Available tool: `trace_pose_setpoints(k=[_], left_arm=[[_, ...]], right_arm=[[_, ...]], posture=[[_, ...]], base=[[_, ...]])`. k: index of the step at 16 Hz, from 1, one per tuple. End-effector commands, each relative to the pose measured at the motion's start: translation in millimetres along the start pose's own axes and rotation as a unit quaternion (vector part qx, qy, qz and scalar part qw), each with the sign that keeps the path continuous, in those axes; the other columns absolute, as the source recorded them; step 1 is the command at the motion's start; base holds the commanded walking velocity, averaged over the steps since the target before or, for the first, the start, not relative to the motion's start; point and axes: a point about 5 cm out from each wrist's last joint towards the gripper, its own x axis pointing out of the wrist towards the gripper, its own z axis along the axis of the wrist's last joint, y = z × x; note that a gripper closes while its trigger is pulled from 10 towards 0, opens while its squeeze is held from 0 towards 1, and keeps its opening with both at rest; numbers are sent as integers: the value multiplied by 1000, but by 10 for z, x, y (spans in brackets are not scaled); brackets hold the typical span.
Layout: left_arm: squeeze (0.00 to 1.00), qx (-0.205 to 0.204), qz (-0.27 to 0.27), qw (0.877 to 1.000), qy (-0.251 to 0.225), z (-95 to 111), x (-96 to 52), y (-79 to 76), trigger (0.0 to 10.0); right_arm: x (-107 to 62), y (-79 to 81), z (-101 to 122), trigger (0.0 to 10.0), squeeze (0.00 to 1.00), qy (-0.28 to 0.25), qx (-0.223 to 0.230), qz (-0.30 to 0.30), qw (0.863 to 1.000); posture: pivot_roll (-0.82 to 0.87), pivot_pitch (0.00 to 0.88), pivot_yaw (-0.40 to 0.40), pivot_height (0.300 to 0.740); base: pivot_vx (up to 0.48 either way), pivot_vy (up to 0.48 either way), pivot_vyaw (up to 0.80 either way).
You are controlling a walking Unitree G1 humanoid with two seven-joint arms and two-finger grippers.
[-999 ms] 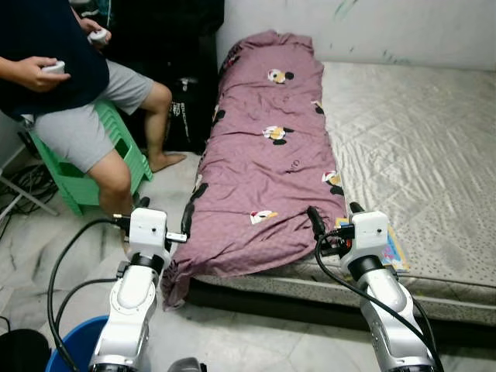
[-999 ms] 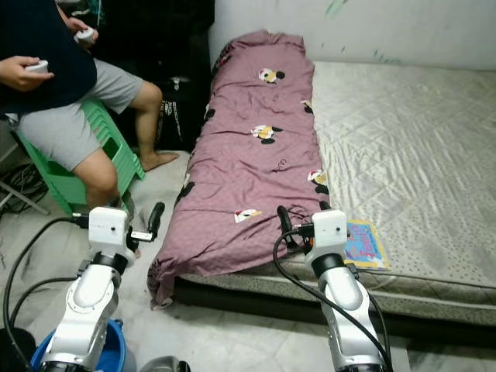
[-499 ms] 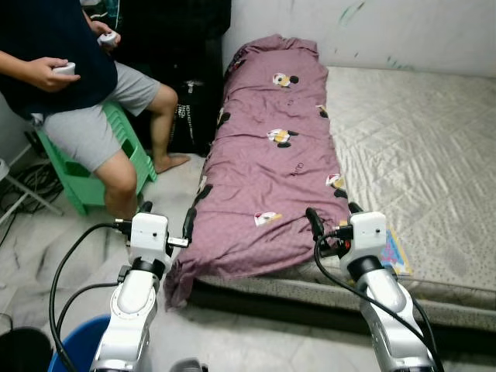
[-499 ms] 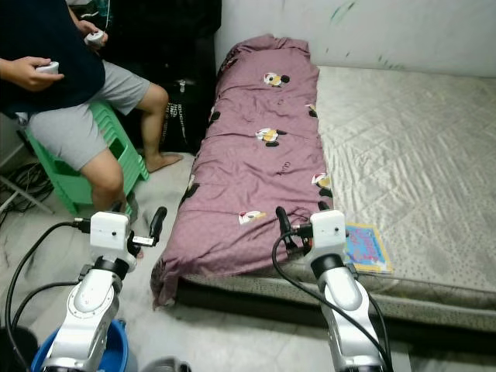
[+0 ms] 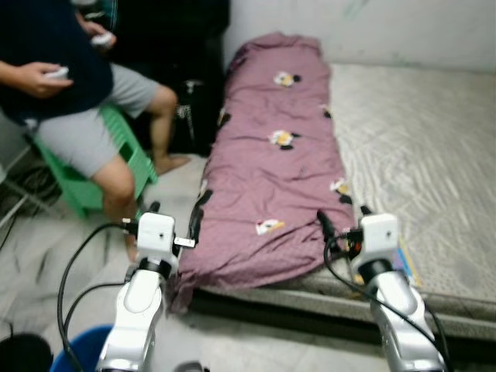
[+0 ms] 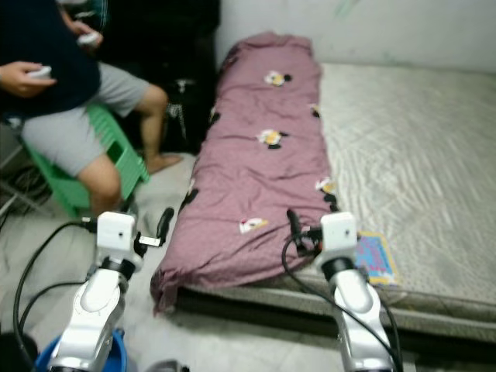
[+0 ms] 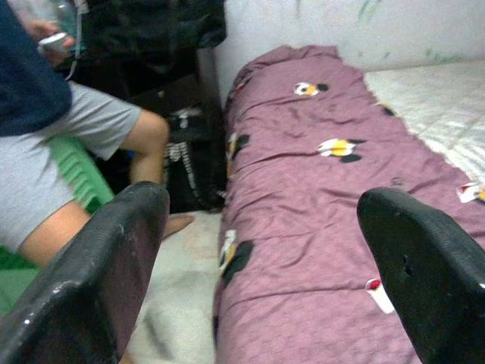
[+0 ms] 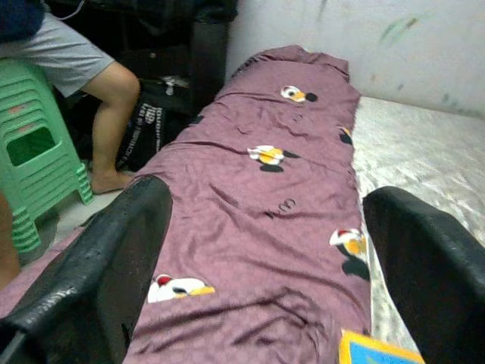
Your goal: Clean up the room
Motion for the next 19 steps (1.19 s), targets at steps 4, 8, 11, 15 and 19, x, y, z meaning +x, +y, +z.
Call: trace_pose_setpoints(k=[4, 8, 11, 15, 19], left_arm=[[0, 2, 3, 1000, 2, -10, -8, 28, 10000], [0, 1, -1, 1000, 2, -11, -7, 15, 10000], [0, 0, -3, 1000, 2, -10, -5, 5, 10000], [0, -1, -7, 1000, 1, -6, -1, -8, 10000], [0, -2, -2, 1000, 3, -11, -1, -8, 10000]], right_arm=[[10, 24, 36, 10000, 0, -8, -1, 0, 1000], [11, 12, 39, 10000, 0, -7, -3, -4, 1000], [8, 5, 37, 10000, 0, -7, -4, -5, 1000], [7, 0, 37, 10000, 0, -6, -6, -5, 1000], [14, -7, 39, 10000, 0, -6, -7, -4, 1000]], posture=[[-67, 7, 17, 740], [-68, 8, 18, 740], [-70, 10, 17, 740], [-70, 11, 13, 740], [-67, 9, 9, 740]], base=[[267, 0, 0], [267, 0, 0], [266, 0, 0], [292, 0, 0], [290, 0, 0]])
